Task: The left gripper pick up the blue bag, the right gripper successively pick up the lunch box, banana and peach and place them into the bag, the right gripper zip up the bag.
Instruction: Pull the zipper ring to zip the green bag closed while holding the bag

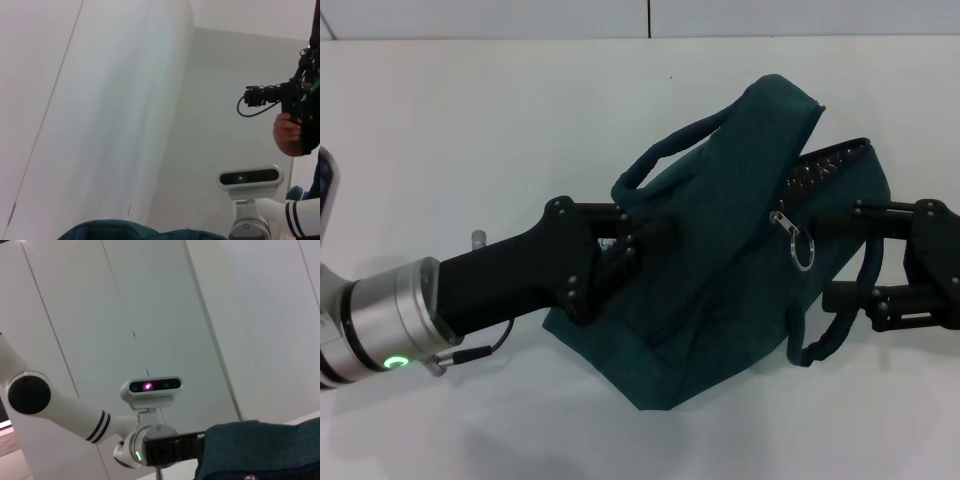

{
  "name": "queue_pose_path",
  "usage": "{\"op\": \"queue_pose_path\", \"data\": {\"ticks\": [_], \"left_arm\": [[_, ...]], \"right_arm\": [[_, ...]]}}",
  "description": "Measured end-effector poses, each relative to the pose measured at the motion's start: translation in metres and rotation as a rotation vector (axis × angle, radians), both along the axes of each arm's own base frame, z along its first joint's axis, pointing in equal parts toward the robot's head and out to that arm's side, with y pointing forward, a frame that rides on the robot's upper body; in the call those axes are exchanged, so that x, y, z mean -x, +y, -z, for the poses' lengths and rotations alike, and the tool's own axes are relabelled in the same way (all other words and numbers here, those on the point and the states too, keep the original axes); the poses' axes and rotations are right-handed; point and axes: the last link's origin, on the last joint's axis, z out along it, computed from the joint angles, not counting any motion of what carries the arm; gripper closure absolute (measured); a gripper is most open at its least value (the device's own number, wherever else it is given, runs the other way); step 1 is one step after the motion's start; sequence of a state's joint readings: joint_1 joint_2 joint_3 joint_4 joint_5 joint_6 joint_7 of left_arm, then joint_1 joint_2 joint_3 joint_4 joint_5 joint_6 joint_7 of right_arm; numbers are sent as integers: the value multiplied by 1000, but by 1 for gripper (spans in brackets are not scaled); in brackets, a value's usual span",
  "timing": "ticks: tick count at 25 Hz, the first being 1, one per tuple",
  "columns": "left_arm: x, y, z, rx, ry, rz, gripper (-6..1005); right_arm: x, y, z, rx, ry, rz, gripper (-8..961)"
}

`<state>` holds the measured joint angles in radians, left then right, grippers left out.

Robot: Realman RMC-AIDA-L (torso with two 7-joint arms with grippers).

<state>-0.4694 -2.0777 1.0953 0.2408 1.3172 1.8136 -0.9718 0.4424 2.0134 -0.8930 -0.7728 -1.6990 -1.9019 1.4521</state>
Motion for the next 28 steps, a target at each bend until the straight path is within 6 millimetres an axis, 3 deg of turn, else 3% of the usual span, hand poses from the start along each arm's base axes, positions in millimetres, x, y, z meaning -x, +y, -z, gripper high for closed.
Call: {"op": "queue_pose_path", "data": {"ticks": [7, 28], "left_arm": [[1, -1, -1, -4, 0, -1, 945], [-1, 1, -1, -5, -3, 2, 944]], "right_arm": [[-3, 1, -3, -23, 9, 19, 151], [11, 11, 19, 56, -14, 0, 153]]}}
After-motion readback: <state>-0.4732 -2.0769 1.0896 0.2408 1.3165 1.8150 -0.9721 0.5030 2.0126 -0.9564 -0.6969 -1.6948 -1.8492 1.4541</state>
